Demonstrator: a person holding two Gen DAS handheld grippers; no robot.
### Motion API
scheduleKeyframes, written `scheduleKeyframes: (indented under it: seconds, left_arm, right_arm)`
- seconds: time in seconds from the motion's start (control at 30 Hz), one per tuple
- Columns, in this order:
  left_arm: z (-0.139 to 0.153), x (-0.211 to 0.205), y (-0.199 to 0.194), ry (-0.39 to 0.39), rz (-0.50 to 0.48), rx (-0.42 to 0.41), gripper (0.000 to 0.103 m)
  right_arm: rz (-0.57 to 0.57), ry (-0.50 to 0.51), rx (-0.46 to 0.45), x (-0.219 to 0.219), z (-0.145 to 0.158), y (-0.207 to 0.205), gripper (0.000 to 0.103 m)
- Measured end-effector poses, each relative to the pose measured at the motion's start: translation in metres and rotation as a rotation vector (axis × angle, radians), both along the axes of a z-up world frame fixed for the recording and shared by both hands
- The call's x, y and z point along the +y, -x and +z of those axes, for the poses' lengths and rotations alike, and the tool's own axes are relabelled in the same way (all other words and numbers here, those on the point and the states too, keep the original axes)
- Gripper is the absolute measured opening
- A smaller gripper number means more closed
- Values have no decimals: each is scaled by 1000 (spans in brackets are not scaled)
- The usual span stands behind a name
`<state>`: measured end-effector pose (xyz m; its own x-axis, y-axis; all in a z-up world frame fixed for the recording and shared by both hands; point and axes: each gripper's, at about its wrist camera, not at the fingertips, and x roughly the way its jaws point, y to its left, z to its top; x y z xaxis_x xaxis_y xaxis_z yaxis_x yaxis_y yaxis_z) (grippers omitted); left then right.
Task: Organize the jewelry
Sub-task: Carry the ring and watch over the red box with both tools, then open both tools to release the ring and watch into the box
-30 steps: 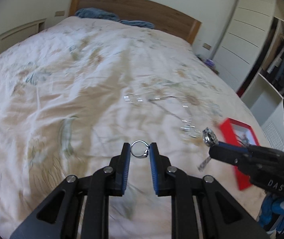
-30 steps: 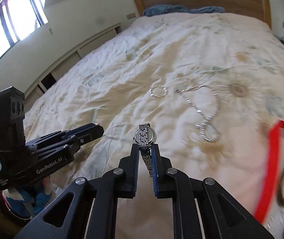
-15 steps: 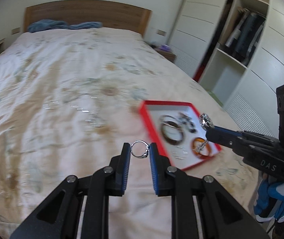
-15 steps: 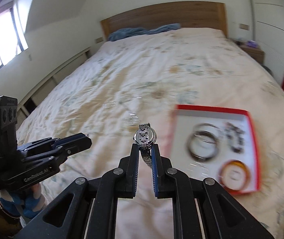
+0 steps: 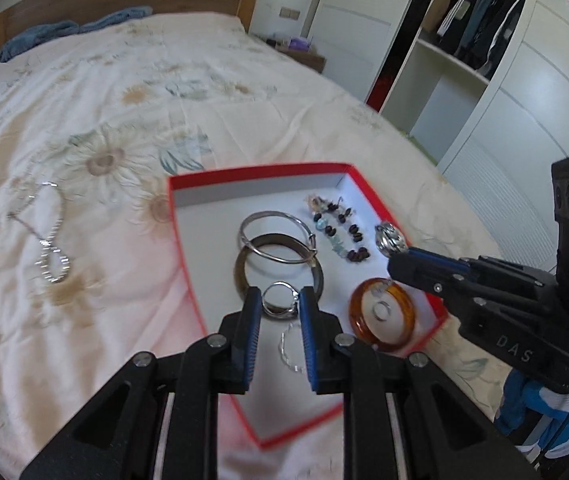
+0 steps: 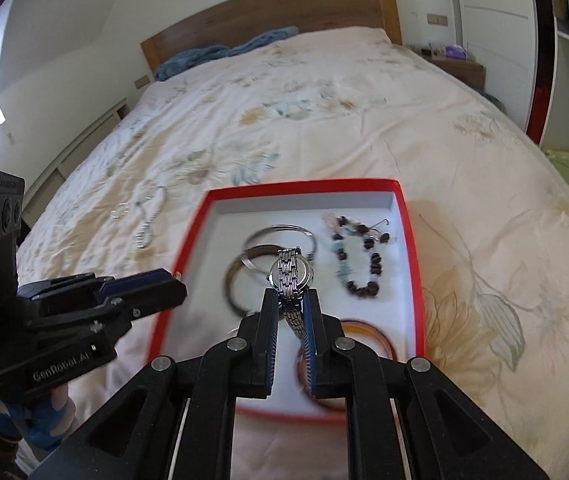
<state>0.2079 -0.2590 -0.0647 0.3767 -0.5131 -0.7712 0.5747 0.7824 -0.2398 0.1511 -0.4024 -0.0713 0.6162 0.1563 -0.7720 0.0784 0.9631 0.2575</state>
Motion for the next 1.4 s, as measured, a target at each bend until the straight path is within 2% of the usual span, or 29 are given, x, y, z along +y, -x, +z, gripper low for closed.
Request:
scheduleKeyframes:
  seconds: [0.13,0.4,0.5,0.73,0.8,0.9,0.97,1.2,1.27,1.4]
  left_arm:
    - [-20,-18,-13,-26,-10,18,18]
    - [-41,-44,-24,-76,-46,13,18]
    - [-48,-52,-22,-108,-62,3,19]
    - [-46,-46,-21,-83,-58,24,19]
    - [-43,-43,-21,-63,-55,48,20]
    - [-38,-41,-20,-48,-48,63,28]
    - [-33,-42,-16,-52,-51,60,32]
    - [0,-30,11,-44,-55,17,33]
    - [15,-23,24,-60,-41,-14,33]
    - [42,-6,47,-96,14,-77,34]
  right_arm:
    - [-14,-14,23,-14,-22,-20,12]
    - [-24,-14,79,-26,-55,-40,12]
    - [-15,4,85,-24,-58,-41,12]
    - [-23,35,103,-25,-57,-37,16]
    - [-28,45,111,-26,-56,-32,23]
    - [-42,52,118,-29,-52,-24,30]
    - [-53,61,115,-29,-45,-17,32]
    - [-76,72,83,-24,-14,14,35]
    - [-77,72,69,-19,-4,25,39]
    - [-75,78,32,-3,24,51,40]
